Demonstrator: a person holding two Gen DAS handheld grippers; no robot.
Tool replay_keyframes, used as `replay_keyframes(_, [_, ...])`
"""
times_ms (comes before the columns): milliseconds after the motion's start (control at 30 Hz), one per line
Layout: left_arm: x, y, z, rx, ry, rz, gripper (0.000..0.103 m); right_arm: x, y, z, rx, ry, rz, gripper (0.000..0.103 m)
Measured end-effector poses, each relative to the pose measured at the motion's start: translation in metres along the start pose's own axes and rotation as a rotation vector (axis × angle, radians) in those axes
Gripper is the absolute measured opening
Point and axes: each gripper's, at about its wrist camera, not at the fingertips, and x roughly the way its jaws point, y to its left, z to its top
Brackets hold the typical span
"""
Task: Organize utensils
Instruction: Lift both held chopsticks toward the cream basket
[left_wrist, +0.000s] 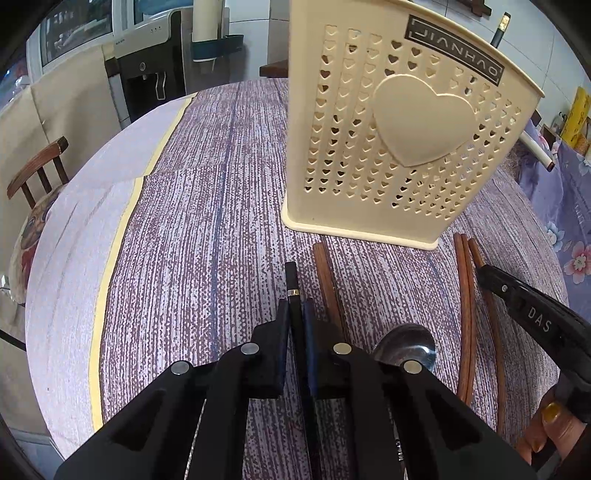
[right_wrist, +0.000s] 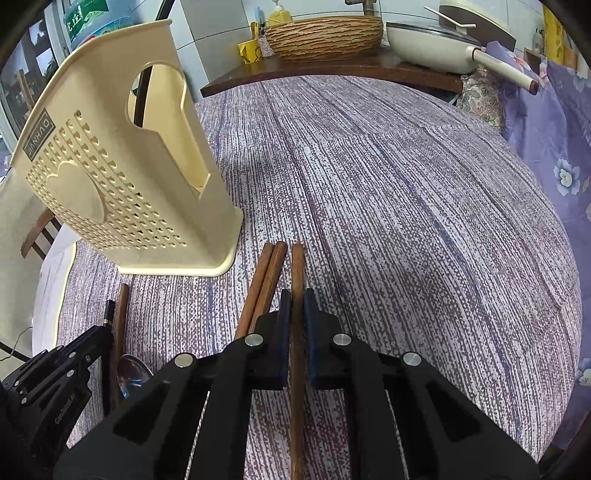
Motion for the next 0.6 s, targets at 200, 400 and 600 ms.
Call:
replay_keyframes(200, [-0.002,0.006,0.002,-0.019,-0.016,-0.022,0.009,-0.006,-0.007,-0.003,0.017,-0.025,0.036,0.008])
replay_keyframes(400, [-0.009,0.009,0.006,-0.022,-0.047,-0.03,0.009,-0.017,-0.01,-0.004,0.016,-0.062,0.058,0.008])
replay_keyframes(600, [-0.024,0.011,0.008,-0.035,-0.086,-0.051,0.009,-0.043,-0.007,-0.001,0.001,-0.139,0.098,0.008])
